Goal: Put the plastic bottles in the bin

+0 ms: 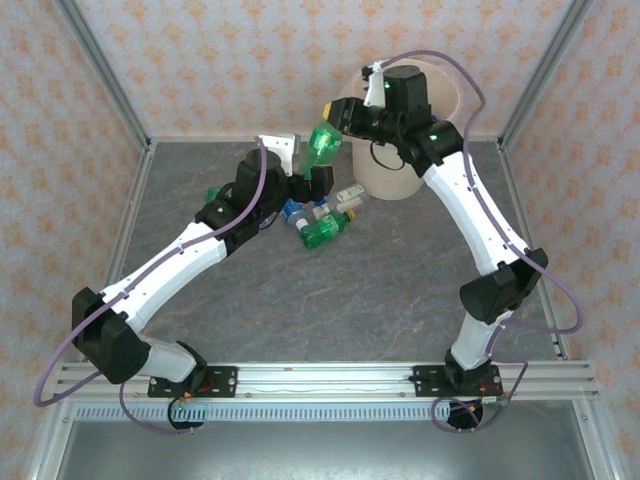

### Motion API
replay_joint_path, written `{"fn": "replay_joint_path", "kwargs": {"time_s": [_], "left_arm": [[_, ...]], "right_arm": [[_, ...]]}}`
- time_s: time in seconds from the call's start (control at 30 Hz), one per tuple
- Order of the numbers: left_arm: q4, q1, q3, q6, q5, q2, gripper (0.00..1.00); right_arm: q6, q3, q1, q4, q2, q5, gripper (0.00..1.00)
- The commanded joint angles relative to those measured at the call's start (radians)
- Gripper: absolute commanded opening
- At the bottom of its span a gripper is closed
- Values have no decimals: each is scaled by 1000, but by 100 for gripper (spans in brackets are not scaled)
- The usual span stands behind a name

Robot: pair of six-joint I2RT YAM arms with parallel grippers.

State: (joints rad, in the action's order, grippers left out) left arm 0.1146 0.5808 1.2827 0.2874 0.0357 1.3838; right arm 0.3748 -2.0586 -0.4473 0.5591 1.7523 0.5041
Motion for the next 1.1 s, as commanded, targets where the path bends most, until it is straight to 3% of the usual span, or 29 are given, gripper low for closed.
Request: {"fn": "replay_joint_path", "kwargs": {"time_s": [0.0,0.53,0.8,1.07], "left_arm": [[2,-4,6,-2,-88,-61,99],[51,-17,-17,39,-237,-96,99],[67,-19,-52,45,-278,-145,99],[70,-21,-100,59,-319,-199,99]], "right_arm": [[24,6,69,-56,-62,-86,18],[120,-25,331,-107,-60,-307,18],[106,-58,363,-184,21,-495,22],[90,-266,363,-153,214,-580,23]]}}
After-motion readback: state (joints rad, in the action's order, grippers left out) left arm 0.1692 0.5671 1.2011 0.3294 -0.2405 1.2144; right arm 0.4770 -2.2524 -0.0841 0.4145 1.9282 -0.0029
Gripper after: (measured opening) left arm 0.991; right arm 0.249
